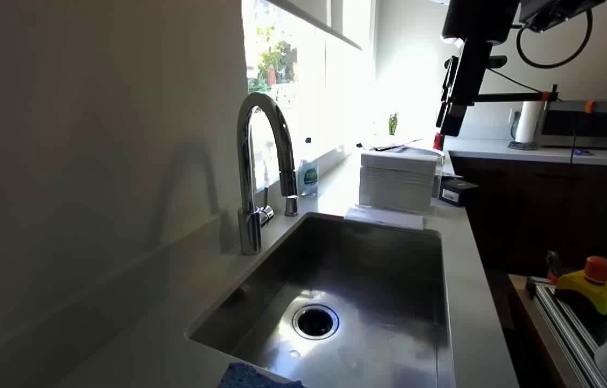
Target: Pick a paper towel and put it on the side of the sink
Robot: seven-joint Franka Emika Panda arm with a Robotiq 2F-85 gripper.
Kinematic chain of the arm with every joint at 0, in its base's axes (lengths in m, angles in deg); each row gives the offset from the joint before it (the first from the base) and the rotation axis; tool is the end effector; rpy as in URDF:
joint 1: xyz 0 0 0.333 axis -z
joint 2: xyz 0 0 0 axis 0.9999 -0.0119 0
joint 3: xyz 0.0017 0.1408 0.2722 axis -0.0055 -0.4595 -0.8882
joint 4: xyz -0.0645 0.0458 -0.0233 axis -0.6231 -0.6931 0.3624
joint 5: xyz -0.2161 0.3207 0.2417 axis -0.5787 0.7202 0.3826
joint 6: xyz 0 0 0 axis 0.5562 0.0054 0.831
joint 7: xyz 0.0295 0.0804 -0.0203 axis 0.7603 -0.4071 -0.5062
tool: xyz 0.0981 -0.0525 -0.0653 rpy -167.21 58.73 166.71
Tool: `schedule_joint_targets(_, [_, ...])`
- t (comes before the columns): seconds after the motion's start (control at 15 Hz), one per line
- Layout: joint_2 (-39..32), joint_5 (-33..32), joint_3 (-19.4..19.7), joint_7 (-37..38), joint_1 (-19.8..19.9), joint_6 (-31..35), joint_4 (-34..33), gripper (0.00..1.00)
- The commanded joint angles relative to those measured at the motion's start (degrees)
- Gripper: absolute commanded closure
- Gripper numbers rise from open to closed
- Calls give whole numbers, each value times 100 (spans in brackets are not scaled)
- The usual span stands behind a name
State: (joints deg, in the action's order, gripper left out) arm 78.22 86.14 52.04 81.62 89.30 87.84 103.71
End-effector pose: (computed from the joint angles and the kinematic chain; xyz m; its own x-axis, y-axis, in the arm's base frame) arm 0.3773 -0.0015 0.4723 0.9878 0.0161 0.1549 0.0132 -0.9997 0.0196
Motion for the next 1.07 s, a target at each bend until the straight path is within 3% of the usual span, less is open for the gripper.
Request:
schedule_joint_targets(0.0, [-5, 0, 1, 3, -3, -17, -15, 0])
schedule_joint_targets(0.8, [-5, 0, 1, 3, -3, -17, -15, 0])
schedule_joint_targets(1.0, [300, 285, -127, -134, -385, -148, 33, 0])
